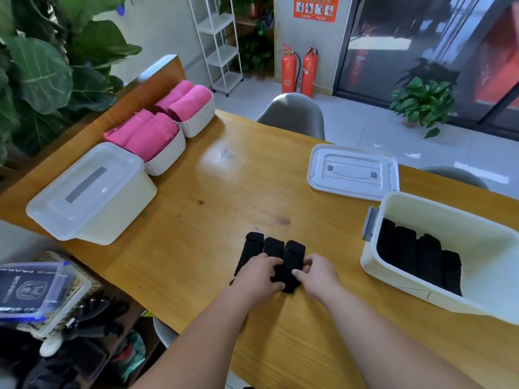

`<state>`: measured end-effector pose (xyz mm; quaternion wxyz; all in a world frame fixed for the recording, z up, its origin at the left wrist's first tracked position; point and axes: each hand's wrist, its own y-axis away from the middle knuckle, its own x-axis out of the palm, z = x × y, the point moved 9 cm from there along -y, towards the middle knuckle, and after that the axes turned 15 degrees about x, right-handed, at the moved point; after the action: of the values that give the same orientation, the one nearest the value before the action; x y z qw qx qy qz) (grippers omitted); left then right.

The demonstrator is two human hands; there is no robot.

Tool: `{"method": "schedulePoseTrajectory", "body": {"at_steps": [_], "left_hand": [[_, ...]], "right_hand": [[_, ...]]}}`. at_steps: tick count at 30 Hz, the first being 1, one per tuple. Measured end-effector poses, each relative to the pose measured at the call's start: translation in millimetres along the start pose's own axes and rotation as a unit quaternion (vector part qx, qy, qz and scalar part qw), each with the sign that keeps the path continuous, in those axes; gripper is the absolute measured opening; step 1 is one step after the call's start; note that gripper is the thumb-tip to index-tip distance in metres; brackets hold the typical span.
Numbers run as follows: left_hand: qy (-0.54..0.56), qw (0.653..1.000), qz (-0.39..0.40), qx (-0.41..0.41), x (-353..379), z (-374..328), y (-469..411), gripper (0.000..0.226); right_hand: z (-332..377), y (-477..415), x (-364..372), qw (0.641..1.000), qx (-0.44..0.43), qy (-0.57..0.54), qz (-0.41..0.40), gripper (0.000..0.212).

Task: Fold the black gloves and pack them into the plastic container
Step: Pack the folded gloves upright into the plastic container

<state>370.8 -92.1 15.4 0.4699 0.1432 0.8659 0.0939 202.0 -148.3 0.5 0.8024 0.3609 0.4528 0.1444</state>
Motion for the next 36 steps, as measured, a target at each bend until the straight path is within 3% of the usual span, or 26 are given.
{"method": "schedulePoseTrajectory", "body": {"at_steps": [12, 16, 21, 25, 29, 36], "left_hand": [[0.195, 0.975, -0.104, -0.031, -29, -19, -5, 0.022], [0.299, 0.942, -0.147, -0.038, -45, -34, -12, 0.027], [0.41, 0.897, -0.164, 0.001, -68, -77, -24, 0.03], [0.455, 0.874, -0.164, 0.039, -86, -119, -38, 0.037], [0.464, 0.871, -0.143, 0.075, -94, -160, -53, 0.039], [0.418, 0.898, -0.083, 0.112, -69, -228, -80, 0.034]], "right_hand": [[2, 20, -30, 0.978, -0.061, -0.175, 0.094, 0.017], [5, 35, -64, 0.962, -0.086, -0.231, 0.121, 0.024], [2, 49, -120, 0.957, -0.107, -0.265, 0.053, 0.032], [-3, 58, -146, 0.907, -0.113, -0.386, 0.125, 0.041], [-16, 71, -182, 0.875, -0.132, -0.448, 0.127, 0.034], [-78, 68, -236, 0.876, -0.105, -0.469, 0.052, 0.031]]}}
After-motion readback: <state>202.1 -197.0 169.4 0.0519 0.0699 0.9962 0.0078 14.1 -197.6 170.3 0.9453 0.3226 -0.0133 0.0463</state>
